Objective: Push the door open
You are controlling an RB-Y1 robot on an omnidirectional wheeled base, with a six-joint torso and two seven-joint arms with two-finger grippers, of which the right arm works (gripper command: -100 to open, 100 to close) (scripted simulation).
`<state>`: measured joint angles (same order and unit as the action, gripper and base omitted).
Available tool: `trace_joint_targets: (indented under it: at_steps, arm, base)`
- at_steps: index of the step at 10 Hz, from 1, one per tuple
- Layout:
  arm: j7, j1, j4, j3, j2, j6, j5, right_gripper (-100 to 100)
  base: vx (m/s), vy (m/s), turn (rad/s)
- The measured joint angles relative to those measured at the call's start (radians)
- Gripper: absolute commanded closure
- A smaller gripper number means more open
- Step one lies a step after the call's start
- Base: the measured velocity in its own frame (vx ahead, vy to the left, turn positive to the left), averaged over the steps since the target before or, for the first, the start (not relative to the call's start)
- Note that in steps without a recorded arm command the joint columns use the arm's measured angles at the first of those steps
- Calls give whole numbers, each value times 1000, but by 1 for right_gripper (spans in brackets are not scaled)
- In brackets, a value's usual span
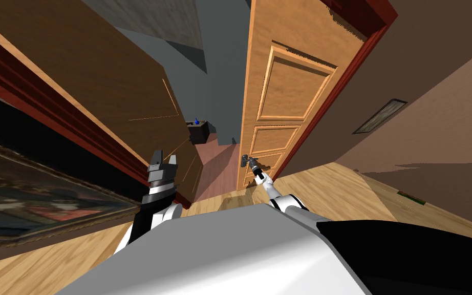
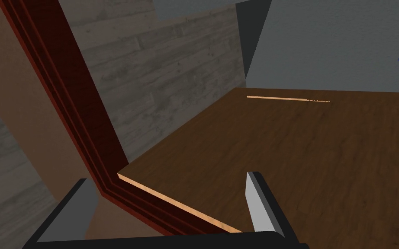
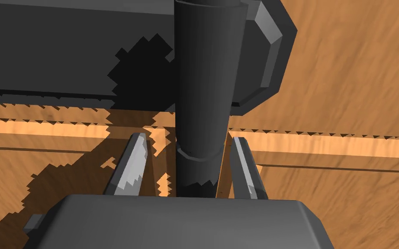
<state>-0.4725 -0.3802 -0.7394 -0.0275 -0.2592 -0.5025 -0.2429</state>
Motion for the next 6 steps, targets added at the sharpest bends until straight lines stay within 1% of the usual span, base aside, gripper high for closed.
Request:
trace_joint_targets:
  at_steps: [1,4,5,6]
  arm:
    - [0,-4,-2,-2,-2,-1,1,100]
    - [0,-6,-3,-1,-2,1,0,100]
    - [0,-6,-3,-1,-2,1,0,100]
    - [4,-2,3,-6,0,1,2,100]
  base:
    - [-15,-7,18]
    - [0,0,0]
    - [108,61,-21]
    - [172,60,-55]
